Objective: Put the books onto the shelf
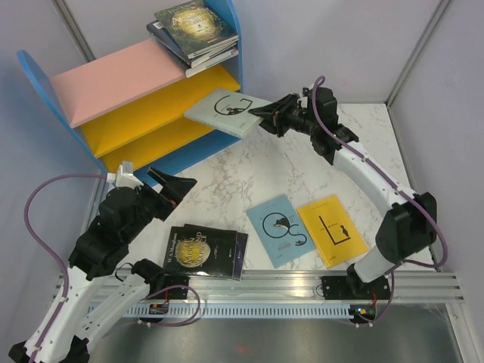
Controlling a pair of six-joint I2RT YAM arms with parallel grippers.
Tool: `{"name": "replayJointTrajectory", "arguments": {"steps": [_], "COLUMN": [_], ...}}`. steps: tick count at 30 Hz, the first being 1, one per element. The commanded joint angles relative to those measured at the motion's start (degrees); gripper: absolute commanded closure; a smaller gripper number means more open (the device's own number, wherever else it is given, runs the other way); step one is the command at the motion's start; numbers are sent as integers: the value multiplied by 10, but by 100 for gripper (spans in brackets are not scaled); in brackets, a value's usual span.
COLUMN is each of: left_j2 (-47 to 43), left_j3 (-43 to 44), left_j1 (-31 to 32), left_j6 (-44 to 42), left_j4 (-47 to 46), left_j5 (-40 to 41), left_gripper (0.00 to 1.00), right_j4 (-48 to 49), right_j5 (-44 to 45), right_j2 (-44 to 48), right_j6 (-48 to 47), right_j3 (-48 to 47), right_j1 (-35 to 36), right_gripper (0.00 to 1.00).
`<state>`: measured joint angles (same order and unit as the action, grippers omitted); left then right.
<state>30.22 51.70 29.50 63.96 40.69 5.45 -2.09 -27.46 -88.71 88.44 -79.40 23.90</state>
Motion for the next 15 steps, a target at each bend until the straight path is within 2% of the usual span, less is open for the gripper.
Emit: {"name": "replayJointTrajectory", "arguments": {"steps": [1, 9, 15], "left_j2": [-2, -19, -32], "left_j3": [21, 24, 23], "left_j1": [0, 0, 0], "left_j6": [-28, -30, -20], "left_j4": [1, 24, 38], "left_j5": [5, 19, 27], "left_gripper": [2, 1, 1], "right_j4": [125, 154, 89], "right_j5": [1, 44, 170], "right_j2": [-52, -187, -235], "right_j6": [13, 24, 17], "right_j3": [-99, -214, -249], "right_j1": [-1, 0, 10], "right_gripper": [100, 100, 100]}}
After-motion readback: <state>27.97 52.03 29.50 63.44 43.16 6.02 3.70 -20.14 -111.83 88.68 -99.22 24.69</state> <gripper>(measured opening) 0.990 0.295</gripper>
